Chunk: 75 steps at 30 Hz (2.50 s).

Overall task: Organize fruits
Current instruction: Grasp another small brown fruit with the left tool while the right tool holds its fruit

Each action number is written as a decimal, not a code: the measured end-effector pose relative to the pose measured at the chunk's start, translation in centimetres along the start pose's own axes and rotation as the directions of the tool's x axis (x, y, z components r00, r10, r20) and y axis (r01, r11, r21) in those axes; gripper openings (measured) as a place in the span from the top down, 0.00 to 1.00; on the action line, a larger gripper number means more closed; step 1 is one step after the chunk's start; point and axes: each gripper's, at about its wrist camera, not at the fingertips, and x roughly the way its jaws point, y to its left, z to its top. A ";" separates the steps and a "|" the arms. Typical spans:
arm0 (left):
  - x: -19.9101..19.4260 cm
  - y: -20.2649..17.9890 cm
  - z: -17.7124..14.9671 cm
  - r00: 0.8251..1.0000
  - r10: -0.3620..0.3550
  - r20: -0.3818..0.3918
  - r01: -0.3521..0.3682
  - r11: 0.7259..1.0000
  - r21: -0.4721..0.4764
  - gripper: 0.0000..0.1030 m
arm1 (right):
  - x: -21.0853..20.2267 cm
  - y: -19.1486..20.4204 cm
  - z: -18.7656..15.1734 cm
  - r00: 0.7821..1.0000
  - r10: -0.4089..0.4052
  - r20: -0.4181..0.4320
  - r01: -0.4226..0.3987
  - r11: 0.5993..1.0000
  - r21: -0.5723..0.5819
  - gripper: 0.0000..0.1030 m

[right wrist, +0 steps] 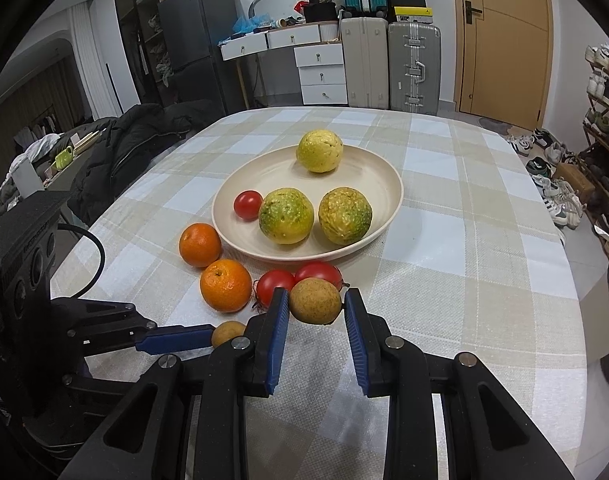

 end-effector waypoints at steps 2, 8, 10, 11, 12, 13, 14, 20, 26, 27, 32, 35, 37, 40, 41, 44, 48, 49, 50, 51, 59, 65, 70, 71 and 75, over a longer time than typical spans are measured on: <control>-0.2 -0.2 0.0 1.000 0.004 0.006 -0.004 1.000 0.012 0.81 | 0.0 0.0 0.0 1.000 0.000 0.001 0.000 1.000 0.000 0.72; -0.2 -0.6 -0.1 1.000 0.018 -0.001 -0.018 0.999 0.034 0.81 | 0.0 0.0 0.1 1.000 0.002 -0.002 -0.002 1.000 -0.001 0.72; 0.0 -0.8 -0.2 0.999 0.033 -0.009 -0.032 0.998 0.049 0.80 | 0.0 0.0 0.1 1.000 0.001 -0.001 -0.001 1.000 0.000 0.72; 0.2 -1.0 -0.3 0.999 0.049 -0.015 -0.048 0.997 0.058 0.80 | 0.0 0.0 0.1 1.000 0.002 -0.001 -0.002 1.000 0.000 0.72; 0.3 -1.1 -0.3 0.998 0.065 -0.021 -0.063 0.996 0.064 0.80 | 0.0 0.1 0.1 1.000 0.002 -0.001 -0.002 1.000 -0.001 0.72; 0.5 -1.2 -0.4 0.997 0.077 -0.021 -0.075 0.995 0.070 0.79 | 0.0 0.1 0.1 1.000 0.002 -0.001 -0.002 1.000 -0.002 0.72; 0.4 -1.4 -0.4 0.997 0.077 -0.018 -0.076 0.994 0.075 0.77 | 0.0 0.1 0.1 1.000 0.002 0.000 -0.002 1.000 -0.002 0.72; 1.0 -1.8 0.3 0.997 0.077 -0.027 -0.075 0.995 0.068 0.64 | -0.1 -0.1 -0.1 1.000 0.000 0.001 0.000 1.000 0.005 0.71; 0.9 -1.6 0.1 0.998 0.056 -0.020 -0.055 0.996 0.069 0.74 | 0.0 -0.1 -0.1 1.000 0.001 -0.002 -0.001 1.000 0.004 0.71; 0.8 -1.6 0.0 0.998 0.055 -0.019 -0.053 0.996 0.072 0.77 | 0.0 -0.1 -0.1 1.000 0.000 -0.003 0.000 1.000 0.002 0.71; 0.7 -1.4 -0.1 0.999 0.039 -0.017 -0.038 0.997 0.069 0.77 | 0.1 -0.1 -0.1 1.000 0.001 -0.007 -0.001 1.000 -0.001 0.71; 0.5 -1.4 -0.1 0.999 0.042 -0.008 -0.041 0.996 0.075 0.77 | 0.0 -0.1 -0.1 1.000 0.004 -0.003 -0.004 1.000 -0.002 0.71; 0.2 -1.4 0.0 0.999 0.044 0.004 -0.044 0.996 0.081 0.77 | 0.0 -0.1 -0.1 1.000 0.004 -0.001 -0.004 1.000 -0.001 0.71; -0.4 -1.3 0.2 0.999 0.042 0.025 -0.044 0.996 0.080 0.78 | 0.0 -0.1 -0.1 1.000 0.004 0.000 -0.004 1.000 0.000 0.71; -0.7 -1.2 0.3 0.998 0.043 0.034 -0.045 0.996 0.077 0.78 | 0.1 0.0 -0.1 1.000 0.004 0.000 -0.004 1.000 -0.001 0.71; -1.4 -0.7 0.6 0.998 0.046 0.054 -0.050 0.996 0.075 0.80 | 0.1 0.1 -0.1 1.000 0.006 -0.001 -0.006 1.000 -0.004 0.71; -1.4 0.0 0.6 0.999 0.036 0.037 -0.038 0.997 0.063 0.80 | 0.3 0.4 -0.2 1.000 0.006 -0.007 -0.006 1.000 -0.011 0.71; -1.4 -0.1 0.5 0.999 0.031 0.035 -0.034 0.997 0.065 0.80 | 0.4 0.5 -0.2 1.000 0.007 -0.008 -0.007 1.000 -0.012 0.71; -1.5 -0.1 0.4 0.999 0.037 0.039 -0.040 0.996 0.074 0.80 | 0.4 0.5 -0.2 1.000 0.006 -0.008 -0.006 1.000 -0.012 0.71; -1.6 -0.1 0.5 0.998 0.044 0.045 -0.048 0.996 0.082 0.80 | 0.4 0.5 -0.2 1.000 0.006 -0.008 -0.006 1.000 -0.013 0.71; -1.4 -0.6 0.3 1.000 0.007 0.021 -0.009 0.997 0.078 0.77 | 0.5 0.6 -0.3 1.000 0.004 -0.014 -0.004 1.000 -0.013 0.71; -0.3 -1.5 0.3 0.999 -0.029 -0.020 0.030 0.997 0.073 0.64 | 0.3 0.3 -0.2 1.000 0.003 -0.010 -0.003 1.000 -0.009 0.71; 0.8 -2.4 0.5 0.998 -0.045 -0.042 0.048 0.996 0.070 0.64 | 0.1 -0.1 -0.2 1.000 -0.002 -0.005 0.002 1.000 -0.001 0.71; 0.9 -2.6 0.6 0.998 -0.051 -0.040 0.054 0.996 0.071 0.64 | 0.0 -0.3 -0.2 1.000 -0.004 -0.003 0.004 1.000 0.002 0.71; 1.4 -3.5 1.0 0.998 -0.047 -0.038 0.050 0.994 0.092 0.64 | -0.2 -0.8 -0.1 1.000 -0.010 0.001 0.010 1.000 0.014 0.71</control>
